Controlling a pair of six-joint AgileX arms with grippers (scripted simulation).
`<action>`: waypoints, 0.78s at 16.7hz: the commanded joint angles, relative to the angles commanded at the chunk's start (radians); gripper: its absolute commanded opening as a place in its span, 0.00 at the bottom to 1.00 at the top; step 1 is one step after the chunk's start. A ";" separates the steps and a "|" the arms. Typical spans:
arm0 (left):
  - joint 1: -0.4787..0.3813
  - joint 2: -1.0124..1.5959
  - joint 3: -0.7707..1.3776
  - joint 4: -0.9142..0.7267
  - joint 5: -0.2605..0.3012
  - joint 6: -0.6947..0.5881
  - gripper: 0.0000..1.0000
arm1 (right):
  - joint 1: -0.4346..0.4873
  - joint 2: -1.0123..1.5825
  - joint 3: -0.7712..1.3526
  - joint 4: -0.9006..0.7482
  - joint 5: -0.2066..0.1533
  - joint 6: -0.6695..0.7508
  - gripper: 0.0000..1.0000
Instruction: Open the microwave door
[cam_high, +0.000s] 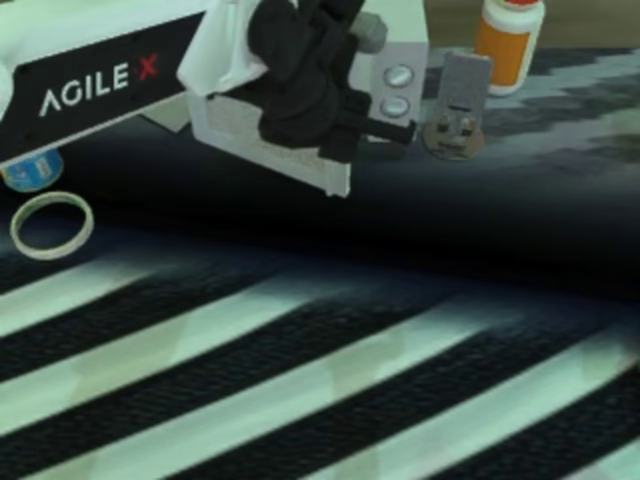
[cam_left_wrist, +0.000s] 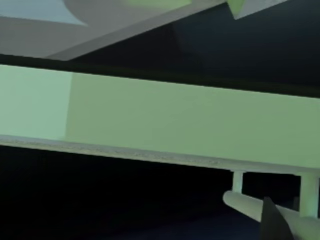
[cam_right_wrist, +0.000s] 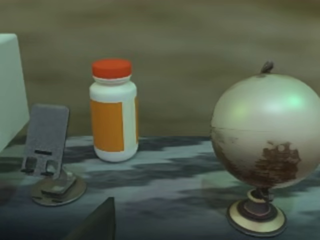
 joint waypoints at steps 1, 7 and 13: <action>0.000 0.000 0.000 0.000 0.000 0.000 0.00 | 0.000 0.000 0.000 0.000 0.000 0.000 1.00; 0.000 0.000 0.000 0.000 0.000 0.000 0.00 | 0.000 0.000 0.000 0.000 0.000 0.000 1.00; 0.001 -0.016 -0.026 0.009 0.019 0.020 0.00 | 0.000 0.000 0.000 0.000 0.000 0.000 1.00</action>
